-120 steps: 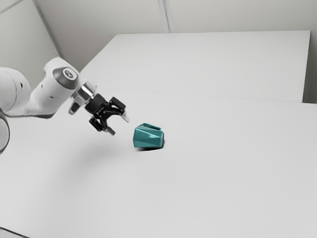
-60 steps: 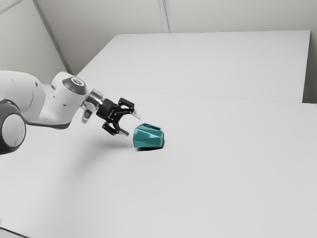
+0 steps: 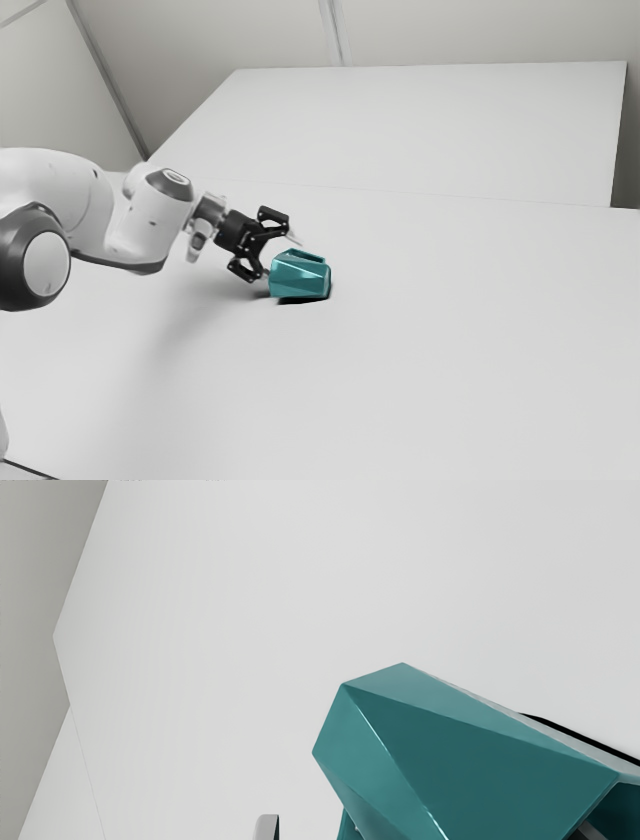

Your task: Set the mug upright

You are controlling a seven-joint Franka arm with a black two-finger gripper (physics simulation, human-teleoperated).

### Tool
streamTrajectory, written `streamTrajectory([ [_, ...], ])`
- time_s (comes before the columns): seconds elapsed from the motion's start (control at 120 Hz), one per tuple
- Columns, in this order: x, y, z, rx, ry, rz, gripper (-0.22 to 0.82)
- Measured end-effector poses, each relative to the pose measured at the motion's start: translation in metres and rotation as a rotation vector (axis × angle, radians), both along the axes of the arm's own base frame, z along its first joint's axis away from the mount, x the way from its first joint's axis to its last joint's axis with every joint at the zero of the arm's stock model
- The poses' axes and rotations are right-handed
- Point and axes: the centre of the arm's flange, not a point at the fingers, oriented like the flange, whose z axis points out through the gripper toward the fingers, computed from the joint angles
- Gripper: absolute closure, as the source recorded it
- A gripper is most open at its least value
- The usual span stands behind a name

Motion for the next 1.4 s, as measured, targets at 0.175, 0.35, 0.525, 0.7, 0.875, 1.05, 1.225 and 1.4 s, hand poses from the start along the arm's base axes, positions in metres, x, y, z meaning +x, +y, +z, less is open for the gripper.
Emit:
streamTrajectory([
  [0.175, 0.002, -0.006, 0.001, 0.018, -0.011, -0.005, 0.20],
  [0.35, 0.005, -0.007, 0.003, 0.050, -0.025, -0.012, 0.56],
  [0.525, 0.016, -0.013, 0.022, 0.067, -0.070, -0.029, 0.72],
  [0.7, 0.021, -0.022, 0.028, 0.075, -0.087, -0.050, 0.75],
  [0.875, 0.020, -0.032, 0.042, 0.117, -0.111, -0.093, 0.77],
  [1.05, 0.007, -0.049, 0.092, 0.256, -0.185, -0.231, 0.78],
  [1.225, -0.020, -0.061, 0.122, 0.488, -0.221, -0.439, 0.79],
  [1.4, -0.066, -0.077, 0.125, 0.740, -0.244, -0.668, 0.79],
])
